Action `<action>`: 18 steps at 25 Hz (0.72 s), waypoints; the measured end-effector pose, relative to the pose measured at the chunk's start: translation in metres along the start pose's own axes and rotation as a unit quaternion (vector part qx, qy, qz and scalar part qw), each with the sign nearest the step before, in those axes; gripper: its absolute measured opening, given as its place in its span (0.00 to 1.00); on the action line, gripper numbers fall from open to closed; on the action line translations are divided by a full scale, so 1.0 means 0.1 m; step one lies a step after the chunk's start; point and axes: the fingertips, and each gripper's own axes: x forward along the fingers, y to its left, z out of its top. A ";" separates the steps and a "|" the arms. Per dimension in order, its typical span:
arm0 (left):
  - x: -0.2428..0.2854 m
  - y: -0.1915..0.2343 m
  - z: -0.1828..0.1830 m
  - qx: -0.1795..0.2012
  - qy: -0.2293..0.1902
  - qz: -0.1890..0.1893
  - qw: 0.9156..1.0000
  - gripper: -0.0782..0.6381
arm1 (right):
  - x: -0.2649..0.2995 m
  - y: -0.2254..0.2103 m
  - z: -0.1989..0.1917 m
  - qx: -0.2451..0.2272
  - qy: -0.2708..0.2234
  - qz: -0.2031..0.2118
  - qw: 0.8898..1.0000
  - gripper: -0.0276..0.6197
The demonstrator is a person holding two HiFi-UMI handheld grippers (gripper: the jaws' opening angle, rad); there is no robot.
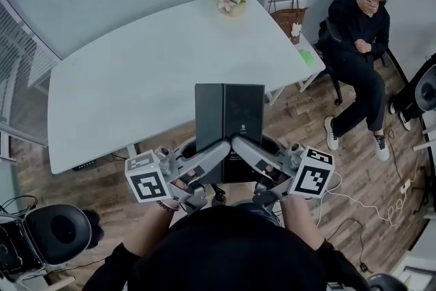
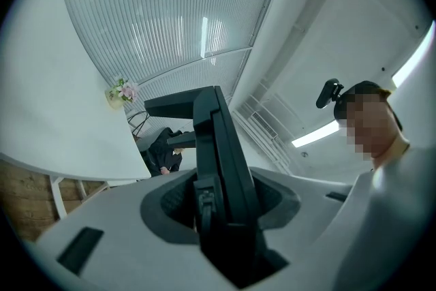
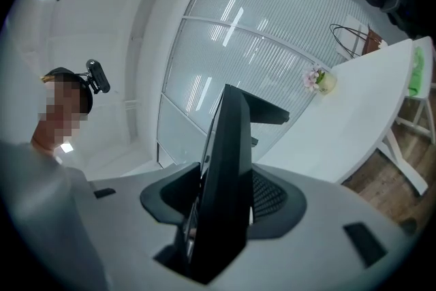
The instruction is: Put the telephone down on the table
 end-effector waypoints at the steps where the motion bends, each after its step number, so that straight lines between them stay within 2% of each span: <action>1: 0.06 0.09 0.07 0.001 0.000 0.002 1.000 0.38 | 0.06 -0.09 0.07 0.002 0.001 0.001 1.000 0.35; 5: 0.26 0.41 0.28 0.004 -0.002 0.010 1.000 0.38 | 0.24 -0.41 0.30 0.011 0.006 0.005 1.000 0.35; 18: 0.74 0.96 0.85 0.011 -0.019 0.023 1.000 0.38 | 0.67 -0.97 0.94 0.019 0.020 0.015 0.999 0.34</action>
